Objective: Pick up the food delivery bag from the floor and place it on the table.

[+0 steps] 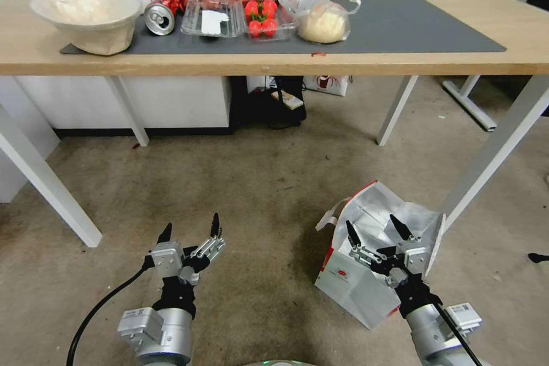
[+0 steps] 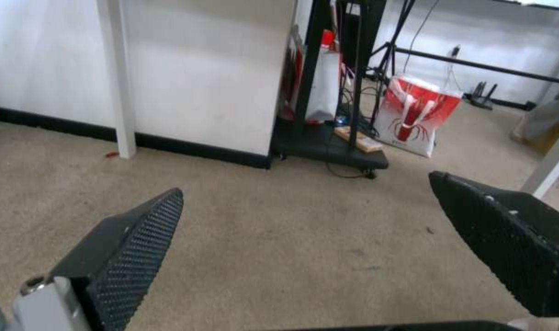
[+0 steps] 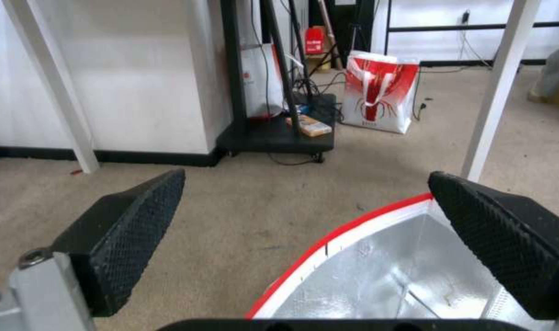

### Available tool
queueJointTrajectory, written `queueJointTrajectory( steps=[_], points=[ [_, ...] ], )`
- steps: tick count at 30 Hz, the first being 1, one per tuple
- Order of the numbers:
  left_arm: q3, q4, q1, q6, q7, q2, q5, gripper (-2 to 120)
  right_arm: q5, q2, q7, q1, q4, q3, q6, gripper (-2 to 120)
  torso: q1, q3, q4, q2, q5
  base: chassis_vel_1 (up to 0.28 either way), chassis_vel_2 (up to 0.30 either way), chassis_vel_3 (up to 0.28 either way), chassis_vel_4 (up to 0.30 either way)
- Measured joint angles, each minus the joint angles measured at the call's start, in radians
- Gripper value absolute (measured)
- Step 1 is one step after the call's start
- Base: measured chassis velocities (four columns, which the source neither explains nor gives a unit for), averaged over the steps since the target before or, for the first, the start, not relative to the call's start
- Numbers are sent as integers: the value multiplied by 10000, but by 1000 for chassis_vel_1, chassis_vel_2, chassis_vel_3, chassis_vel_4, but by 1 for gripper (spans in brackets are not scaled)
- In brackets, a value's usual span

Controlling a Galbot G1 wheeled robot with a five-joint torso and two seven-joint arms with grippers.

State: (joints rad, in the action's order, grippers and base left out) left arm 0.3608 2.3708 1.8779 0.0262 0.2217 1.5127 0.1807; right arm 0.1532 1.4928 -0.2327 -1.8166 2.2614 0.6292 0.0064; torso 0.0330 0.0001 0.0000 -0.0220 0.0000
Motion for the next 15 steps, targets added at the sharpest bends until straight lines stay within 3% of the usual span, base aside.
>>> queueJointTrajectory(
  steps=[15],
  points=[
    [9, 23, 44, -11, -25, -6, -28, 100, 1, -14, 0, 1, -10, -7, 0, 100, 5, -1, 0, -60, 0, 0, 0, 0, 0]
  ],
)
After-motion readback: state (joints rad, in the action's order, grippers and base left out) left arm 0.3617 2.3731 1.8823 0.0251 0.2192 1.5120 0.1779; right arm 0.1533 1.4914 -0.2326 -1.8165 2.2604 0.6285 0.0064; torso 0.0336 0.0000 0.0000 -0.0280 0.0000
